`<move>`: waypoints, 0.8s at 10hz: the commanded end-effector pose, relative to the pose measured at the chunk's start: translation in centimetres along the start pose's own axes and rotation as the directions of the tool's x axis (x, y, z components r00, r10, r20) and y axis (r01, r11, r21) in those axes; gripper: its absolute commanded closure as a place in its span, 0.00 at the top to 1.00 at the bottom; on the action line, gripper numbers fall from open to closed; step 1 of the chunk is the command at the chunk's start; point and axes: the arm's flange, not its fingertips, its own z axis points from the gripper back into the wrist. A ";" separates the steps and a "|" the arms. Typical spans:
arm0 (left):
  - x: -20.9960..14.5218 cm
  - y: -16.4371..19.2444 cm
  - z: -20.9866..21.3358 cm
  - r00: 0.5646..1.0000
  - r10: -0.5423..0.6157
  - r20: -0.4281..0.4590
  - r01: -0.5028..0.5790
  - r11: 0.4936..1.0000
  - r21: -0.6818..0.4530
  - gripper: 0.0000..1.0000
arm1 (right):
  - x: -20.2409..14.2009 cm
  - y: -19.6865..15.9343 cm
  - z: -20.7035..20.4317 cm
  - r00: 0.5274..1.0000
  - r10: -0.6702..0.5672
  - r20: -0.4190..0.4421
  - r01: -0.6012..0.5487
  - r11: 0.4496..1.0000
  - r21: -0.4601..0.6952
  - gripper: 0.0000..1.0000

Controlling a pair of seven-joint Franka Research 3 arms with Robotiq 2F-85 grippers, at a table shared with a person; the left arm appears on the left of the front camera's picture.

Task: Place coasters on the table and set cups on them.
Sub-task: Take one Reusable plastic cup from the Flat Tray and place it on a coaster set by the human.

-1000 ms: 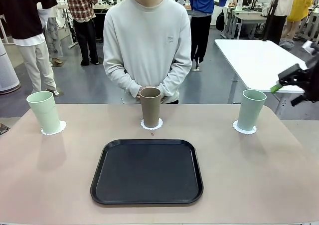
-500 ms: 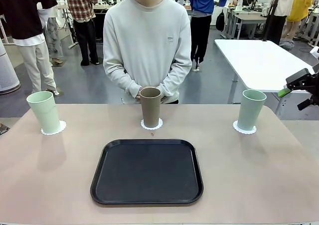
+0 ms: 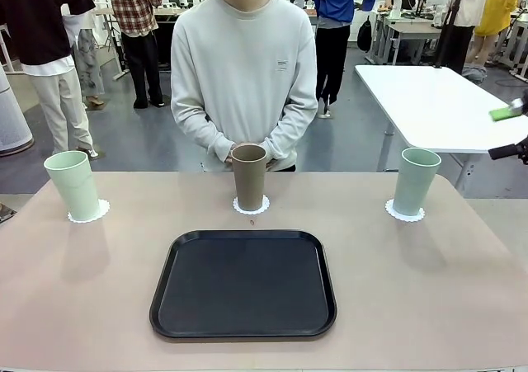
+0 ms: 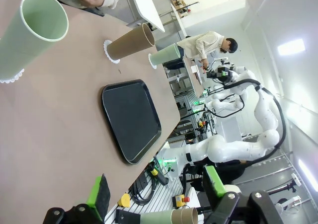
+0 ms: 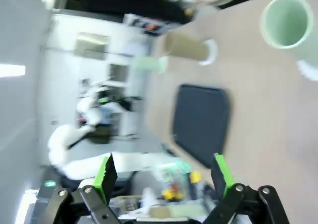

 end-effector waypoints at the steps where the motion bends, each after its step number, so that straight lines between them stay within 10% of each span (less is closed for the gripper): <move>1: 0.1 -0.3 0.1 1.000 -0.004 0.010 0.004 1.000 -0.008 1.00 | 3.5 -4.3 0.4 0.954 -0.286 -0.086 0.295 0.949 0.111 1.00; 8: 0.1 -0.3 0.1 1.000 -0.004 0.010 0.004 1.000 -0.008 1.00 | 1.7 -7.8 0.2 0.901 -0.405 -0.158 0.408 0.913 -0.015 1.00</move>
